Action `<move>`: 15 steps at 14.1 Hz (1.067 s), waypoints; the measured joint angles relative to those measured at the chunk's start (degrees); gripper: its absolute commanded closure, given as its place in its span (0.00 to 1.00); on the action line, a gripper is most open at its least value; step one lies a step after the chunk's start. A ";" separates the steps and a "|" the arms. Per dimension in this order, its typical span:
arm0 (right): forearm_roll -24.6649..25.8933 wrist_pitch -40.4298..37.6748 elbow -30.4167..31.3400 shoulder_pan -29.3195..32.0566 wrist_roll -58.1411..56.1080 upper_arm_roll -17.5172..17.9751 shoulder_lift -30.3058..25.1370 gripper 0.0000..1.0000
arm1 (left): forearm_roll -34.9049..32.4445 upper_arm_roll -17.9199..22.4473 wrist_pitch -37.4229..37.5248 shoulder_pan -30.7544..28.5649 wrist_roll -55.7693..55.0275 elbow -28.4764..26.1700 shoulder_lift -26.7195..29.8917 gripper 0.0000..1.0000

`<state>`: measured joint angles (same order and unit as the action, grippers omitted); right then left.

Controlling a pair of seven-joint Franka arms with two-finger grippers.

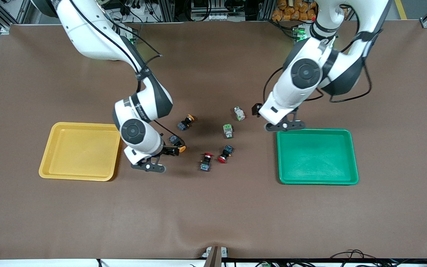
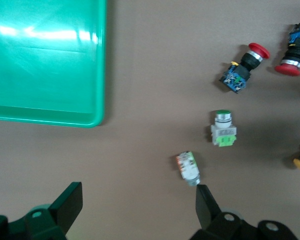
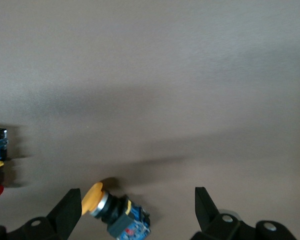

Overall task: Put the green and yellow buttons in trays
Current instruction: 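Move the right gripper toward the yellow button while the left gripper reaches the green button, then grasp the yellow button with the right gripper while the left gripper grasps the green button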

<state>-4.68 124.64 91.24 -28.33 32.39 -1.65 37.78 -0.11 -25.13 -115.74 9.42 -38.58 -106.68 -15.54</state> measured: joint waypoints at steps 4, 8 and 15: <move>0.00 1.62 0.01 -2.27 -0.10 0.05 1.62 0.00 | 0.00 -0.01 -4.19 2.77 -4.77 -1.39 -4.29 0.00; 0.00 2.08 0.77 -4.35 -0.05 0.03 1.87 0.00 | -0.31 -0.01 -9.03 5.44 -11.15 -2.56 -8.11 0.00; 0.14 6.22 3.08 -4.92 -0.15 0.02 3.27 0.36 | -0.76 0.01 -23.70 6.93 -18.00 -10.66 -11.62 0.00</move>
<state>-4.54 130.86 94.32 -33.25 32.24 -1.64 41.05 -0.87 -25.13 -139.44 16.35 -56.58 -117.34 -27.16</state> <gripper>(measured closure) 0.150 0.000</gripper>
